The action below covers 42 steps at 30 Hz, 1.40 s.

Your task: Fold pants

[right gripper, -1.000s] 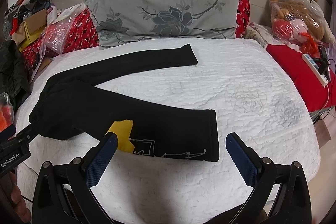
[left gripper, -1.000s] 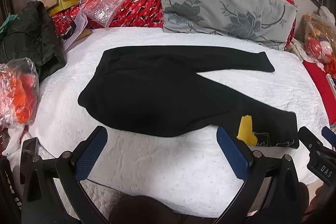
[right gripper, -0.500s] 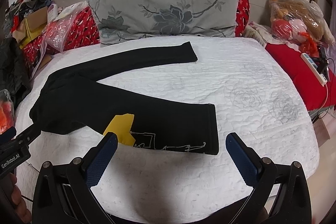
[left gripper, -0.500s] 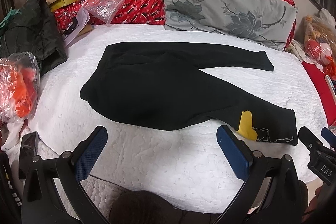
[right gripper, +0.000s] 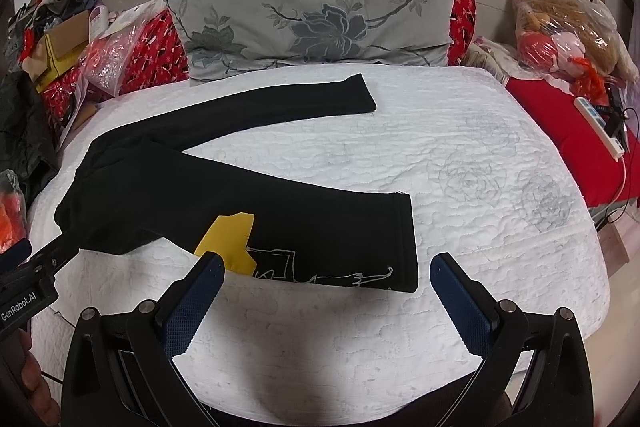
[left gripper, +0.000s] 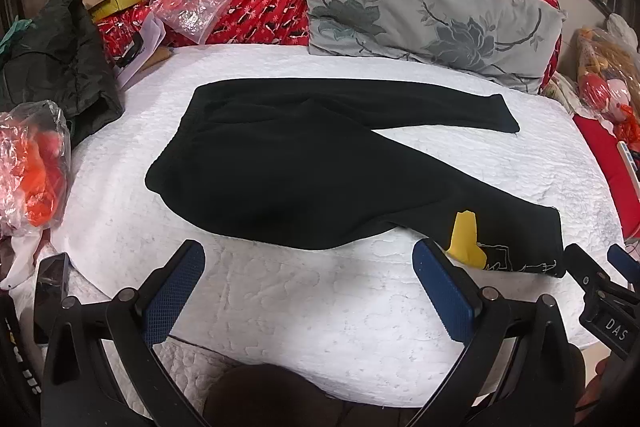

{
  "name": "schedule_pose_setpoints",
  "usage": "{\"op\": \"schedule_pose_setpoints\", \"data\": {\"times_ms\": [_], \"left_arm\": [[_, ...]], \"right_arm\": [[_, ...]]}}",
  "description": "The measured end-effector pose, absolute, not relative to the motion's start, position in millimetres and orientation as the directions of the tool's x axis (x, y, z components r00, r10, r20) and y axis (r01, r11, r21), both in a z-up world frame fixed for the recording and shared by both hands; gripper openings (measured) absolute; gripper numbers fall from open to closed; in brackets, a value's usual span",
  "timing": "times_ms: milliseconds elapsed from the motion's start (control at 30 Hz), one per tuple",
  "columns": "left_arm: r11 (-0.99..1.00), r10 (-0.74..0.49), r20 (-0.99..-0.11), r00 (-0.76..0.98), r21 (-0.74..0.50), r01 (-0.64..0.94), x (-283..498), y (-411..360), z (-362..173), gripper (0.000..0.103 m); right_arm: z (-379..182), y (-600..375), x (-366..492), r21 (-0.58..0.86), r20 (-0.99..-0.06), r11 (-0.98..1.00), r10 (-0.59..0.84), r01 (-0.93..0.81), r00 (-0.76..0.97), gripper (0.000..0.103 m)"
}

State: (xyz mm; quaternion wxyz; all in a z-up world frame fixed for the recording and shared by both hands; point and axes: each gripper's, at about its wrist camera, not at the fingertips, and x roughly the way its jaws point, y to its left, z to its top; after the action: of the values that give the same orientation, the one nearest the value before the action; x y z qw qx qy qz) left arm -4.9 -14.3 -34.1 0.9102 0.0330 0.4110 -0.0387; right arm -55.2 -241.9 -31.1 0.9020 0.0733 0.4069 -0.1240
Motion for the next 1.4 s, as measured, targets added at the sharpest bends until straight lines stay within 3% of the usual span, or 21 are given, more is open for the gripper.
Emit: {"op": "schedule_pose_setpoints", "data": {"times_ms": [667, 967, 1100, 1267, 1400], "left_arm": [[0.995, -0.034, -0.801, 0.597, 0.03, 0.096, 29.8, -20.6, -44.7, 0.103], [0.996, -0.082, -0.912, 0.401, -0.083, 0.017, 173.3, 31.0, -12.9, 0.103], [0.997, -0.032, -0.935, 0.354, -0.054, -0.052, 242.6, 68.3, -7.0, 0.103], [0.979, -0.124, -0.966, 0.226, -0.157, -0.131, 304.6, 117.9, -28.9, 0.103], [0.977, -0.119, -0.978, 0.17, -0.146, -0.154, 321.5, 127.9, -56.3, 0.103]], "right_arm": [[-40.8, -256.6, -31.4, 0.058, -0.782, 0.956, -0.135, 0.287, 0.609, 0.103], [-8.5, -338.4, 68.7, 0.114, -0.772, 0.945, -0.11, 0.306, 0.627, 0.103], [-17.1, -375.3, 136.1, 0.143, -0.819, 0.94, -0.063, 0.309, 0.571, 0.103], [-42.0, -395.2, 197.2, 0.143, -0.85, 0.941, -0.042, 0.307, 0.526, 0.103], [-58.9, -401.9, 230.6, 0.13, -0.865, 0.948, -0.034, 0.289, 0.501, 0.103]]}}
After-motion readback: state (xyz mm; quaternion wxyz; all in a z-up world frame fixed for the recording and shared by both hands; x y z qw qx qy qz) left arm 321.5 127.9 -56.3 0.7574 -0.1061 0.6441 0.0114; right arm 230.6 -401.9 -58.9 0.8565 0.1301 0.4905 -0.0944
